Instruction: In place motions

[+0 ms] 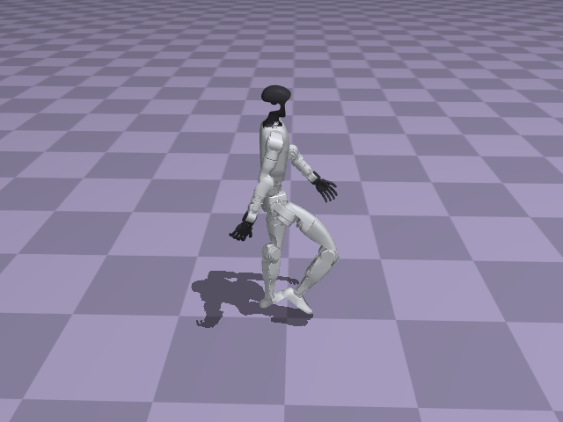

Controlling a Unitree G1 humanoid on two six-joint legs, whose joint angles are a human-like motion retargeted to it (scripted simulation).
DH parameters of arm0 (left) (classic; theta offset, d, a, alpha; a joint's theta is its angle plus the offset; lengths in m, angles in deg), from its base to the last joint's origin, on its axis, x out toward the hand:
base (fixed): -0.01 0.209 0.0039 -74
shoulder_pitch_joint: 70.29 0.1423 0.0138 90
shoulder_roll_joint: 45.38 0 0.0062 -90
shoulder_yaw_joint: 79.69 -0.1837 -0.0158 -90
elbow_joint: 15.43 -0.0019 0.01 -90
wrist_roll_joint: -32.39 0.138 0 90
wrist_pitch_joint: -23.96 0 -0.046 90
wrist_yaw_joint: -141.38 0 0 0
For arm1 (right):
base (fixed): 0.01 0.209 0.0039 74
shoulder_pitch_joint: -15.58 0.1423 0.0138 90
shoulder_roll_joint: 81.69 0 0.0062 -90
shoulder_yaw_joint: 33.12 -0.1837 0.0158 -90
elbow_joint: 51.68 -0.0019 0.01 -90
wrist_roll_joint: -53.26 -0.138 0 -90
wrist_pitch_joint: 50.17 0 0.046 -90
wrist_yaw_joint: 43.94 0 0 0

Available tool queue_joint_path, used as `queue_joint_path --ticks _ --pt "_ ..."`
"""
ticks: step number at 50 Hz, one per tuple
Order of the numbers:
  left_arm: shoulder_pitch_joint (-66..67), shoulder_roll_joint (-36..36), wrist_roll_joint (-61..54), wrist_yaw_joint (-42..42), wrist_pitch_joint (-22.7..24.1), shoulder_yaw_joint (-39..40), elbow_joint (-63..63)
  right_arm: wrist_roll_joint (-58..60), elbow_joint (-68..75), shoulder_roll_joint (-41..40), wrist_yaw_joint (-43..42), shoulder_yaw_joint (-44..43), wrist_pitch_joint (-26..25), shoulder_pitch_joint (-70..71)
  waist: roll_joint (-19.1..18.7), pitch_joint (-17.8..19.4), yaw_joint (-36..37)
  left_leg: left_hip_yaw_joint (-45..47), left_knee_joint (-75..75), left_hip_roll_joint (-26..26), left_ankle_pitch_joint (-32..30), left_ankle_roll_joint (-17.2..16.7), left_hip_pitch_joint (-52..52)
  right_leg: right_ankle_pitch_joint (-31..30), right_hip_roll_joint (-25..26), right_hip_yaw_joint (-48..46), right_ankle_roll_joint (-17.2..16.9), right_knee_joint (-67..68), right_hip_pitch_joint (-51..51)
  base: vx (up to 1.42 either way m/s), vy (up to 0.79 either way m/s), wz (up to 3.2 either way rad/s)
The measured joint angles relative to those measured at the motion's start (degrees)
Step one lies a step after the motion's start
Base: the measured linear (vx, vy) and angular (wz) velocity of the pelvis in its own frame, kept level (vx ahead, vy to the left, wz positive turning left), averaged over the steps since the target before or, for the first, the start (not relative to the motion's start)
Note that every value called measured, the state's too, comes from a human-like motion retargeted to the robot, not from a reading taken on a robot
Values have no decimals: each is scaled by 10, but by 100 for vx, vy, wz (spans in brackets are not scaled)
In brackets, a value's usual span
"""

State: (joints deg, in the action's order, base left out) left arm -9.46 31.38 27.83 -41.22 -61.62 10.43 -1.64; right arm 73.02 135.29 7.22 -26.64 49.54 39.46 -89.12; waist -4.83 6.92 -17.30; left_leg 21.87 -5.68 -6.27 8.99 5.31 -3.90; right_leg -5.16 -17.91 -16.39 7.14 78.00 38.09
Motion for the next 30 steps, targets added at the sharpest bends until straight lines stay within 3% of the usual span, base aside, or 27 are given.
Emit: queue_joint_path --ticks 5,13,15,16,17,19,21,23,30 --pt "-19 20 20 -3 6 -23 18 -33 4 11 -12 -24 -14 -14 2 -5 12 13 6 8 -1 -6 -8 -18 6 -8 -11 -99 -60 0 1 -42" --pt "69 9 32 1 -1 -34 -23 -37 -22 -9 8 -17 -2 20 1 -43 65 39 16 19 9 -22 -16 -88 98 9 -59 -461 -266 6 -7 -49" --pt "105 4 38 -1 -5 -28 -51 -34 -38 -20 16 -10 0 38 12 -55 69 31 12 35 17 -23 -13 7 106 -17 -100 -593 -339 8 -12 6" --pt "119 4 41 -1 -7 -24 -68 -31 -44 -25 20 -4 2 44 20 -60 67 26 13 45 19 -24 -16 38 111 -34 -97 -640 -363 11 -15 16" --pt "132 4 44 -2 -11 -20 -86 -28 -50 -29 24 3 3 50 29 -65 69 23 15 55 20 -26 -19 54 115 -45 -93 -684 -382 14 -21 0" --pt "152 7 52 -2 -19 -11 -125 -23 -60 -38 28 17 4 62 45 -80 86 32 23 70 21 -32 -25 20 118 -39 -99 -752 -400 9 -26 -39" --pt "166 7 60 3 -24 -3 -157 -13 -72 -49 24 21 6 75 50 -100 112 43 26 68 23 -40 -11 10 116 -26 -118 -773 -392 -9 -23 -58" --pt "182 6 68 5 -26 10 -173 0 -87 -55 11 25 11 86 52 -116 128 46 28 62 22 -50 7 18 119 -19 -101 -754 -358 -10 -23 -47" --pt "230 24 67 0 -22 52 -169 -10 -107 -49 -7 70 29 99 33 -74 77 56 29 29 25 -64 -16 29 135 -34 -89 -732 -368 -5 -21 11"
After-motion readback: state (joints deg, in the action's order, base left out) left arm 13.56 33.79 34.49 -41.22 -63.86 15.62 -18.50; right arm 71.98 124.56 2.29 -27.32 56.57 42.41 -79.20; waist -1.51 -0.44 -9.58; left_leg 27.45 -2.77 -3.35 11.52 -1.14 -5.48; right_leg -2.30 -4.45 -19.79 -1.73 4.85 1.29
